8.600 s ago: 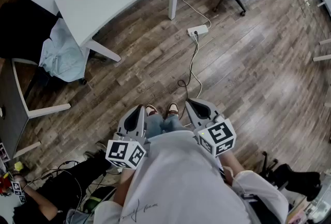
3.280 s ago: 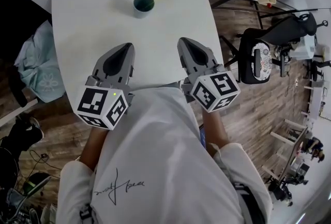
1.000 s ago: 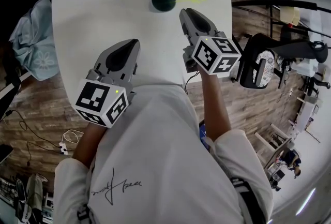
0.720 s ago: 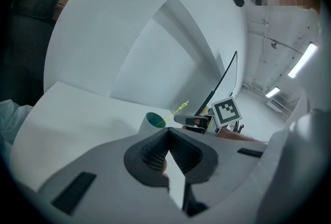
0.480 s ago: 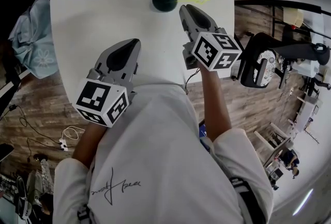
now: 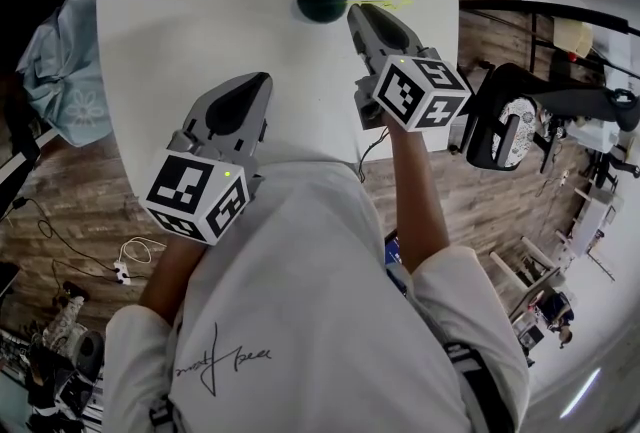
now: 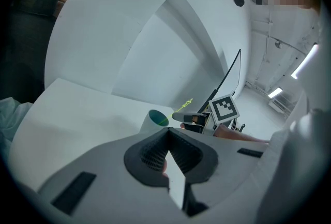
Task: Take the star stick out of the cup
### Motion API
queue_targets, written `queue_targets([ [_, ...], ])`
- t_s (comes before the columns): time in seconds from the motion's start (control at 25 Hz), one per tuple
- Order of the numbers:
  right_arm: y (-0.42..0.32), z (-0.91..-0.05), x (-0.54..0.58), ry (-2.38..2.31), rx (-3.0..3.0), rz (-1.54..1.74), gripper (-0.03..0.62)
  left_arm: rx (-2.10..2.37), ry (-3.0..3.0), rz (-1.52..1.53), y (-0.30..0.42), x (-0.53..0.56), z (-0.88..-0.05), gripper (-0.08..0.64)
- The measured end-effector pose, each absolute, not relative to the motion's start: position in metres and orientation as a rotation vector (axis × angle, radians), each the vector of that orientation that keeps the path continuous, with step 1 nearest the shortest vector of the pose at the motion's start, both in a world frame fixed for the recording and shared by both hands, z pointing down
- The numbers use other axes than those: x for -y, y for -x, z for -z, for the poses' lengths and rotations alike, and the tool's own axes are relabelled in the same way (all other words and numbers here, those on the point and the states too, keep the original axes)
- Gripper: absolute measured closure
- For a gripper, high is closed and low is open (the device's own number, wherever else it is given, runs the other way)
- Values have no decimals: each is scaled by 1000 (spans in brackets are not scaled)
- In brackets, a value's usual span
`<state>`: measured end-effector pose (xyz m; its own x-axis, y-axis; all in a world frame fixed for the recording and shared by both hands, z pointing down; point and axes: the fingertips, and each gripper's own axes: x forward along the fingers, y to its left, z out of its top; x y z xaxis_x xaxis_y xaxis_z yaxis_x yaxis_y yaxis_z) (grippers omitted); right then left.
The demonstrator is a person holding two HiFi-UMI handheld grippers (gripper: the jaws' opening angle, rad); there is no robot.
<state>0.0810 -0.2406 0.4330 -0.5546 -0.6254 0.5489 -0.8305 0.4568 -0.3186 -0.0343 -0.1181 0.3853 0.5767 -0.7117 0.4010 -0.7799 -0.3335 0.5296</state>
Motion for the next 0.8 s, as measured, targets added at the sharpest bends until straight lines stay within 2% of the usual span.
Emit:
queue_targets([
  [0.44,-80,-436,246,-1213,2346,-813,520,1183,-2097,-127,33,124,-387,555],
  [0.8,-78,-438,249,-1217,2340,-800,556,1185,-2091,-123,37,127,-389,555],
])
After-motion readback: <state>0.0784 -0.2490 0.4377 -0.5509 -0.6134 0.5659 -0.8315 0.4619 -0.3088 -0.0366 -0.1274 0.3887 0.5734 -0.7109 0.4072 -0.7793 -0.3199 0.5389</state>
